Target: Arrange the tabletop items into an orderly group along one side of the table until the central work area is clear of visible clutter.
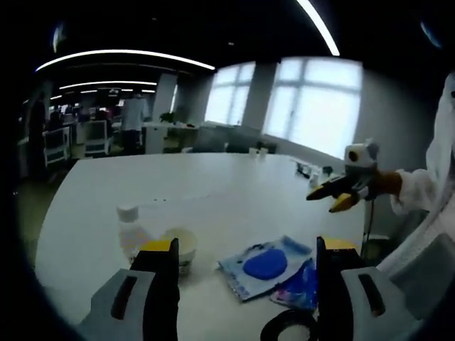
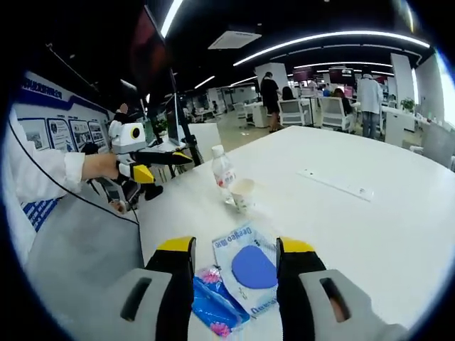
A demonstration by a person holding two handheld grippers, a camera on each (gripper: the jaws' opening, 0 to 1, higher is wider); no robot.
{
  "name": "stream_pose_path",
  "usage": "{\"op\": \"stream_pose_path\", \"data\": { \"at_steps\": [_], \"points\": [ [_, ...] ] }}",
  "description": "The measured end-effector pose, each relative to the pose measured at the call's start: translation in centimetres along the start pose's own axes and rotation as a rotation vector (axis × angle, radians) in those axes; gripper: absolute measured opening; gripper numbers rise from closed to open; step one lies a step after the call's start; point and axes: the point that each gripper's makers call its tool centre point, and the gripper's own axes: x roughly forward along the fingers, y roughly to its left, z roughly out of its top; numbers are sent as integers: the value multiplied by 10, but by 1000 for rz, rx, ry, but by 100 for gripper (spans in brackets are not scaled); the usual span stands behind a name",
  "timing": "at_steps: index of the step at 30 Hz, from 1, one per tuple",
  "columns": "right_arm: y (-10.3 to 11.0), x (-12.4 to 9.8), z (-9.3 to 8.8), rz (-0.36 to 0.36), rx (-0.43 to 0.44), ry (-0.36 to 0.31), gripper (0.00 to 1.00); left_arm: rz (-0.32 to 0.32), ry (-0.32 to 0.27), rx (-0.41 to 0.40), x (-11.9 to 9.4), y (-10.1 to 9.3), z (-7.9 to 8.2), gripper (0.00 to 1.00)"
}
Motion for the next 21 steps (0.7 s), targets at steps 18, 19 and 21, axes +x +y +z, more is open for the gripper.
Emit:
{"op": "stream_pose_path", "data": {
  "at_steps": [18, 19, 21],
  "points": [
    [-6, 2, -20, -24, 40, 25, 42, -16, 33, -45, 23, -8, -20, 74],
    [-7, 2, -22, -28, 43, 29, 42, -18, 38, -47, 25, -8, -22, 74],
    [-10, 1, -26, -36, 56, 31, 42, -17, 56, -51, 28, -8, -30, 74]
  ]
}}
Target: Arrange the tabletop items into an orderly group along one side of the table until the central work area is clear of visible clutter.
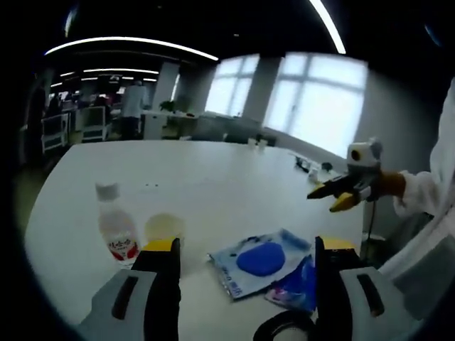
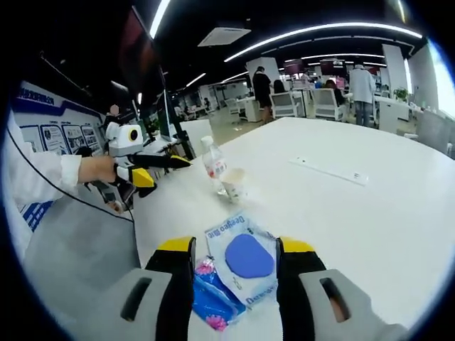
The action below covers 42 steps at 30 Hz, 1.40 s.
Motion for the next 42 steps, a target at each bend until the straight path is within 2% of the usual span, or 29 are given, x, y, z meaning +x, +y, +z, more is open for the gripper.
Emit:
{"op": "stream_pose_path", "data": {
  "at_steps": [7, 18, 23, 29, 36, 42],
  "points": [
    [-7, 0, -12, -25, 23, 11, 42, -14, 23, -32, 12, 1, -16, 73],
    [-21, 9, -45, -73, 73, 64, 42, -20, 90, -83, 30, 8, -50, 69],
    [-24, 11, -59, -93, 107, 77, 42, -21, 95, -142, 37, 10, -58, 68],
    [-35, 10, -79, -142, 176, 94, 42, -6, 161, -192, 45, 13, -77, 62],
    [-37, 10, -98, -161, 228, 108, 42, 21, 199, -242, 53, 18, -92, 60],
    [-37, 17, -109, -168, 268, 120, 41, 0, 220, -286, 59, 13, -98, 59]
  ]
}}
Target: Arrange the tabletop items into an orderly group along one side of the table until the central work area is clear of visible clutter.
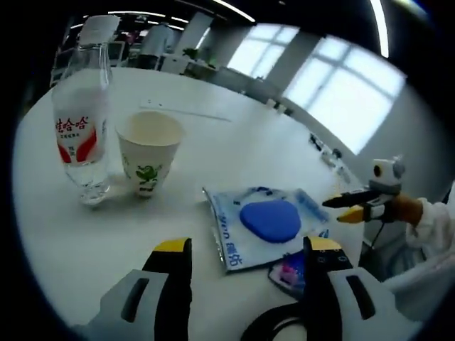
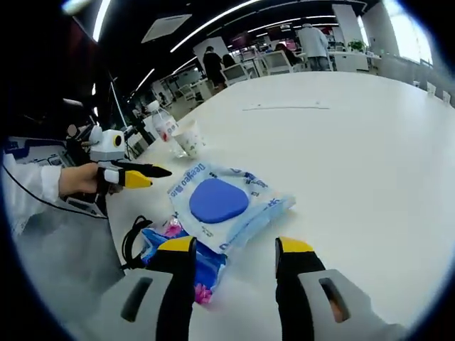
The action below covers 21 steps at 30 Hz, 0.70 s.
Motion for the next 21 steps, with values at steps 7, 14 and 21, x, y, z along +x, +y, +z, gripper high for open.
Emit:
{"op": "stream_pose_path", "data": {
  "at_steps": [7, 14, 21],
  "points": [
    [1, 8, -7, -7, 6, 18, 40, 23, 44, -12, 3, 5, -9, 56],
    [2, 12, -16, -48, -48, 52, 38, 28, 92, -74, 9, 4, -20, 44],
    [-3, 13, -15, -49, 17, 22, 28, 35, 90, -135, 13, 4, -22, 31]
  ]
}}
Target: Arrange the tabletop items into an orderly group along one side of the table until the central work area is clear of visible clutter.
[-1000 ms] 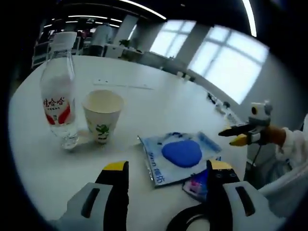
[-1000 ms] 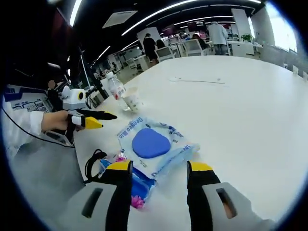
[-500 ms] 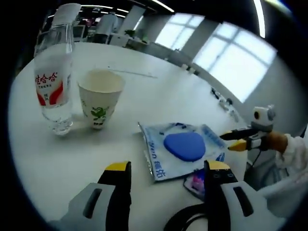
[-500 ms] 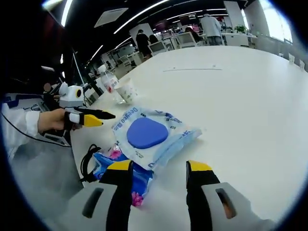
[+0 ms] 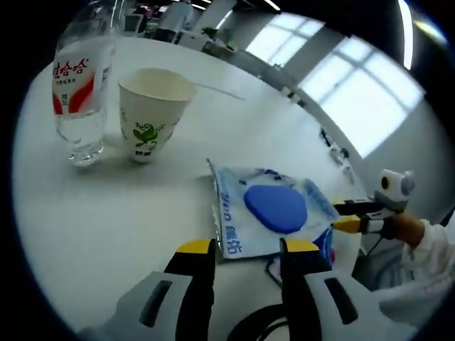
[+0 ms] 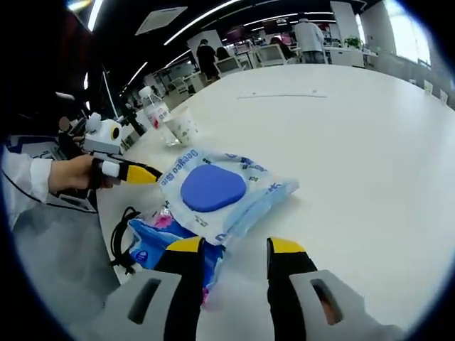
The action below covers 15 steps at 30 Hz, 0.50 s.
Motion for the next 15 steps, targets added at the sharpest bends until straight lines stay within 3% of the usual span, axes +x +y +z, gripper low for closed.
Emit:
{"op": "stream_pose_path", "data": {
  "at_steps": [11, 15],
  "points": [
    [-2, 4, 6, -21, 79, -34, 7, 24, -5, -49, 3, 5, 0, 16],
    [-9, 4, 8, -51, 77, -39, 4, 57, 19, -11, 0, 10, -5, 0]
  ]
}}
